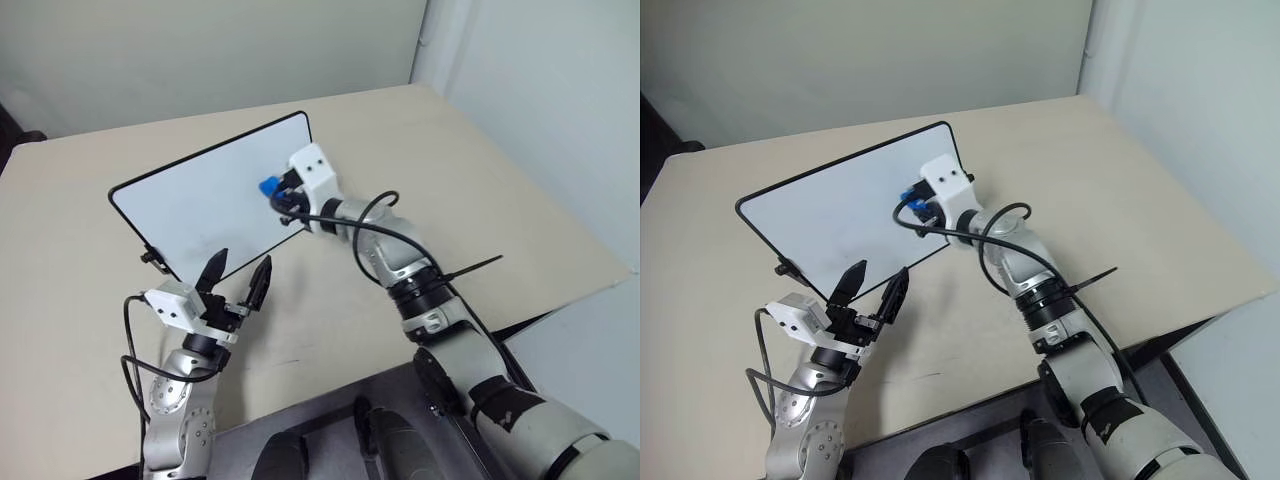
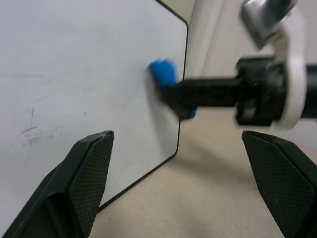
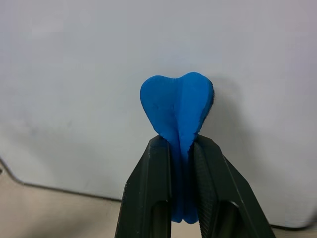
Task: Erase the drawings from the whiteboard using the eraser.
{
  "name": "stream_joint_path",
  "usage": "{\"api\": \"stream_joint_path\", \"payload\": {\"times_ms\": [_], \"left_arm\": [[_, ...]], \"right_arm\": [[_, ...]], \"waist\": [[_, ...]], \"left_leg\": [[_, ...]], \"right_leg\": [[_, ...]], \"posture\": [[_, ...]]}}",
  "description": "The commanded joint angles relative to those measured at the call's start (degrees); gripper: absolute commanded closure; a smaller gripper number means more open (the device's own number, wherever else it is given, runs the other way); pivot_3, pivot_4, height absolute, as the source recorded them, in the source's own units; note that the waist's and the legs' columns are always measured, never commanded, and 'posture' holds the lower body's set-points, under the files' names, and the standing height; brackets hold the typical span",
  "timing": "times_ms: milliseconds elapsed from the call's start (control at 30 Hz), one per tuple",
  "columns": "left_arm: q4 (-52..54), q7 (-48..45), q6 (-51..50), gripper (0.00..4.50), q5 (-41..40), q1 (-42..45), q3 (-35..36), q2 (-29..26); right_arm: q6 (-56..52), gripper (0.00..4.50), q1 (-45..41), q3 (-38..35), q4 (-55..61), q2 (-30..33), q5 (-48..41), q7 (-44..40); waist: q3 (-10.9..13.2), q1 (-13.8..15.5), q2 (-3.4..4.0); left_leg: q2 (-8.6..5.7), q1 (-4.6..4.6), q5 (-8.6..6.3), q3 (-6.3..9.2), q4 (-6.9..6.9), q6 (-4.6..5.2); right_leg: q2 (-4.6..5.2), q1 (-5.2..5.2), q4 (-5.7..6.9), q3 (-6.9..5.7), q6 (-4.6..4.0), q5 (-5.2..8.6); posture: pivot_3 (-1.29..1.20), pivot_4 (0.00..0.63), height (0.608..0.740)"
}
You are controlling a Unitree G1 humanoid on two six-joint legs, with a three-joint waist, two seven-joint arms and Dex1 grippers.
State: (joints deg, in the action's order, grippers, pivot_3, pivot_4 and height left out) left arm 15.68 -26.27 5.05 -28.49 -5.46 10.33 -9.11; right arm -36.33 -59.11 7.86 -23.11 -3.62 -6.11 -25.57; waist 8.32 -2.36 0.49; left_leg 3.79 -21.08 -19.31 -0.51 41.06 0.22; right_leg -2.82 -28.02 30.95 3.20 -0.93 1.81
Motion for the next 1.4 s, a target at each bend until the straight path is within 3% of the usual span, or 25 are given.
{"api": "stream_joint_path", "payload": {"times_ms": [33,233,400,533,633,867,1000,1167,1400], "left_arm": [[0.56,-0.85,0.70,0.00,-0.29,0.75,-0.08,-0.35],[0.31,-1.14,0.84,0.00,0.29,0.74,-1.13,0.20],[-0.49,-1.18,0.82,0.00,0.56,1.33,-1.48,0.26],[-1.64,-1.46,0.90,0.00,0.61,2.27,-1.56,0.17],[-2.44,-1.73,0.99,0.00,0.71,3.07,-1.75,0.13],[-3.07,-1.67,1.11,0.00,0.94,3.73,-2.20,0.36],[-2.99,-1.63,1.00,0.00,0.84,3.84,-2.27,0.39],[-3.30,-1.75,1.12,0.00,0.73,4.21,-2.42,0.61],[-3.73,-2.44,1.21,0.00,0.79,4.58,-2.12,0.48]], "right_arm": [[-2.32,4.07,1.76,-2.57,6.13,1.98,-1.12,1.83],[-21.15,4.07,10.36,-4.72,21.59,10.38,-3.26,1.93],[-38.75,4.07,17.04,-5.39,35.00,18.48,-7.64,-0.34],[-42.19,4.07,21.27,-3.88,38.34,21.63,-9.50,-0.55],[-40.09,4.07,23.90,-2.22,37.66,22.62,-9.23,-0.15],[-33.39,1.84,25.99,-2.73,35.68,23.35,-7.88,1.13],[-21.06,0.39,27.79,-6.77,39.02,23.93,-9.91,-2.02],[-7.16,0.39,31.94,-10.30,46.09,21.18,-16.64,-8.41],[1.23,0.39,37.19,-7.80,45.62,17.89,-22.57,-15.46]], "waist": [[0.00,0.09,0.00],[-0.01,0.57,-0.01],[-0.01,0.53,-0.01],[-0.01,0.34,-0.01],[0.00,0.28,-0.01],[0.02,0.20,0.01],[0.04,0.23,0.05],[0.04,0.28,0.05],[0.03,0.56,0.06]], "left_leg": [[-0.01,0.00,0.00,0.00,0.00,0.00],[-0.03,0.01,0.00,-0.04,0.03,0.00],[-0.06,0.04,0.01,-0.11,0.11,0.00],[-0.10,0.23,0.01,-0.16,0.13,0.01],[-0.14,0.52,-0.01,-0.15,0.12,0.06],[-0.88,1.07,0.00,0.14,0.12,0.18],[-1.06,1.02,-0.02,0.32,0.12,0.21],[-1.13,0.96,-0.12,0.31,0.03,0.34],[-0.79,0.83,-0.22,0.35,-0.05,0.45]], "right_leg": [[0.01,0.00,0.00,0.00,-0.02,-0.01],[0.03,0.03,0.01,0.02,-0.25,-0.12],[0.02,0.06,0.02,0.04,0.11,0.11],[-0.01,0.26,0.01,0.05,0.37,0.20],[-0.05,0.54,0.00,0.06,0.47,0.12],[-0.14,1.20,-0.15,-0.12,0.61,0.09],[-0.02,1.19,-0.20,0.03,0.72,0.10],[-0.01,1.19,-0.34,0.00,0.94,0.25],[0.07,1.28,-0.94,0.18,1.17,0.39]], "posture": [[0.00,0.150,0.740],[0.00,0.150,0.740],[0.00,0.150,0.740],[0.00,0.150,0.740],[0.00,0.150,0.740],[0.00,0.150,0.740],[0.00,0.150,0.740],[0.00,0.150,0.740],[0.00,0.150,0.740]]}}
